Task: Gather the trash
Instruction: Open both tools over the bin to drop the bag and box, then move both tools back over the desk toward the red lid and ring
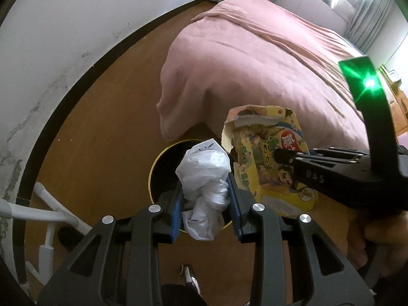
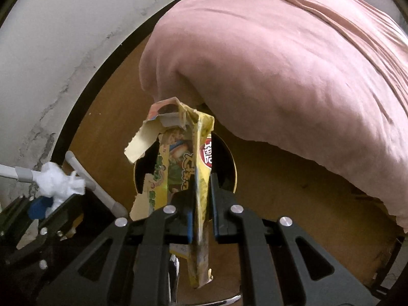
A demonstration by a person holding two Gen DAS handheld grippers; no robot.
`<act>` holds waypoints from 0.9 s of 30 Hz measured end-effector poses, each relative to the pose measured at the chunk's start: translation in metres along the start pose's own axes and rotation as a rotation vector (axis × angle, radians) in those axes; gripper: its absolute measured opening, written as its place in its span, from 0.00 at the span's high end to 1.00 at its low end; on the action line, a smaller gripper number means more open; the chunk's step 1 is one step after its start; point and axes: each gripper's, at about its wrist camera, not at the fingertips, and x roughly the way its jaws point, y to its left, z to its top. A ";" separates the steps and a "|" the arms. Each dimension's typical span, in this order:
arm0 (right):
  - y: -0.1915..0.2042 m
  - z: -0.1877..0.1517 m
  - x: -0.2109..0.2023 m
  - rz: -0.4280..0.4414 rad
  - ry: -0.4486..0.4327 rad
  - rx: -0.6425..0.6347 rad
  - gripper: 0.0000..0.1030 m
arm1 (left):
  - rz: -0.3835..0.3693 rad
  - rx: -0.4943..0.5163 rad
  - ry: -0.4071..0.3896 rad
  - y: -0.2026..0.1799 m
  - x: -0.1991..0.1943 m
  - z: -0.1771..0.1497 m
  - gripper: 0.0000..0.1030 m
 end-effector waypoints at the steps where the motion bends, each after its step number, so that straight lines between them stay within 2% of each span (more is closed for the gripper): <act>1: 0.000 -0.001 0.001 0.006 0.004 -0.004 0.88 | -0.002 -0.007 0.002 0.002 0.002 0.000 0.70; 2: 0.001 -0.002 0.001 0.010 0.007 -0.004 0.86 | -0.003 -0.010 0.002 0.003 0.001 0.000 0.70; 3: 0.001 -0.001 0.001 0.014 0.009 -0.004 0.69 | -0.004 -0.012 0.003 0.003 0.000 -0.001 0.70; 4: 0.001 0.000 0.000 0.019 0.003 -0.004 0.43 | -0.002 -0.012 0.005 0.004 0.001 -0.001 0.70; 5: 0.000 0.001 -0.003 0.015 -0.015 0.001 0.36 | -0.002 -0.012 0.005 0.004 0.001 -0.002 0.70; 16: -0.017 0.001 -0.031 -0.008 -0.117 0.095 0.34 | -0.030 -0.007 0.032 -0.003 0.011 0.003 0.70; 18: -0.021 0.002 -0.037 -0.008 -0.133 0.118 0.34 | -0.025 0.004 0.029 -0.010 0.011 0.005 0.59; 19: -0.025 0.002 -0.040 -0.010 -0.143 0.129 0.34 | -0.014 0.005 0.027 -0.012 0.010 0.007 0.38; 20: -0.026 0.001 -0.042 -0.011 -0.148 0.137 0.34 | -0.003 0.006 0.013 -0.015 0.006 0.009 0.29; 27: -0.025 0.003 -0.056 0.016 -0.177 0.139 0.34 | 0.016 0.034 -0.015 -0.022 -0.027 0.006 0.29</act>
